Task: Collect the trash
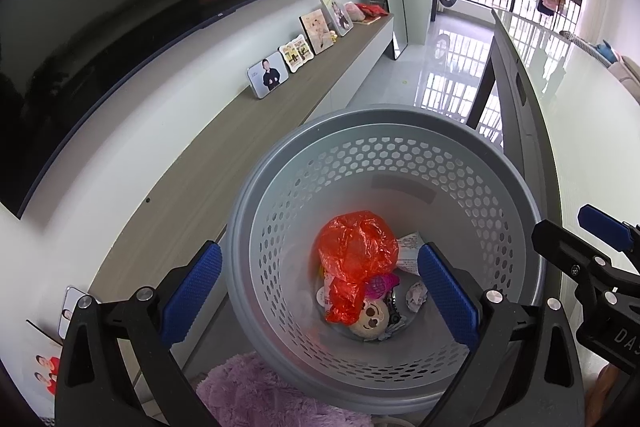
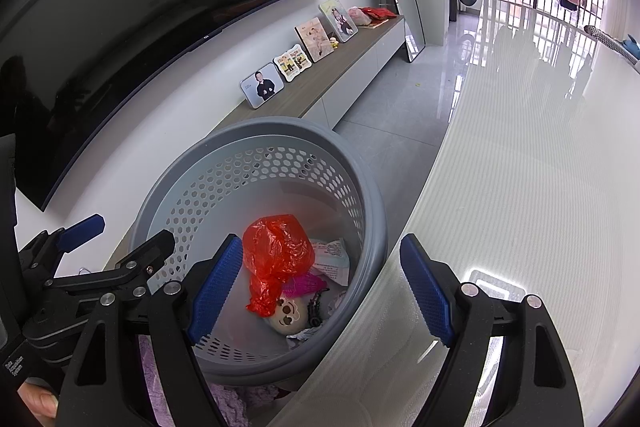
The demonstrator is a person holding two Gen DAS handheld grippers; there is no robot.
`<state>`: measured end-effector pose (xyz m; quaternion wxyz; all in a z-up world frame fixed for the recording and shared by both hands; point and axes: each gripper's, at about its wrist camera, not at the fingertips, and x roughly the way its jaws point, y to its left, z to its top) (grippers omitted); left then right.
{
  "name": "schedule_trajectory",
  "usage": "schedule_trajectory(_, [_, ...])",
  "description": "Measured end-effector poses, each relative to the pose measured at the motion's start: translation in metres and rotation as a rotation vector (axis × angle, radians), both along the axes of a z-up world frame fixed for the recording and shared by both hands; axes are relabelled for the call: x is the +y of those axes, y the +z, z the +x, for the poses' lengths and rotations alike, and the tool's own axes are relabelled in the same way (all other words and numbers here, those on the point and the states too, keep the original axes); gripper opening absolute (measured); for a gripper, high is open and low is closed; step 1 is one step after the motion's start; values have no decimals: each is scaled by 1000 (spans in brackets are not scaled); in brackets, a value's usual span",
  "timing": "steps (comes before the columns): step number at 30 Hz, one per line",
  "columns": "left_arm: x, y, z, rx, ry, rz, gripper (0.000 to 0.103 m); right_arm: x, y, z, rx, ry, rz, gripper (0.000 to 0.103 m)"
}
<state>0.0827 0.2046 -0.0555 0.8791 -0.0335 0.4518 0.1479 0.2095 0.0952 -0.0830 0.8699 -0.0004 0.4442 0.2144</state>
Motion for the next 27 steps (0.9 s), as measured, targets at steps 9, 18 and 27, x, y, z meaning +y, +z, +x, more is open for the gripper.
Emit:
schedule_trajectory(9, [-2, 1, -2, -9, 8, 40, 97, 0, 0, 0, 0, 0, 0, 77])
schedule_trajectory(18, [-2, 4, -1, -10, 15, 48, 97, 0, 0, 0, 0, 0, 0, 77])
schedule_trajectory(27, [0, 4, 0, -8, 19, 50, 97, 1, 0, 0, 0, -1, 0, 77])
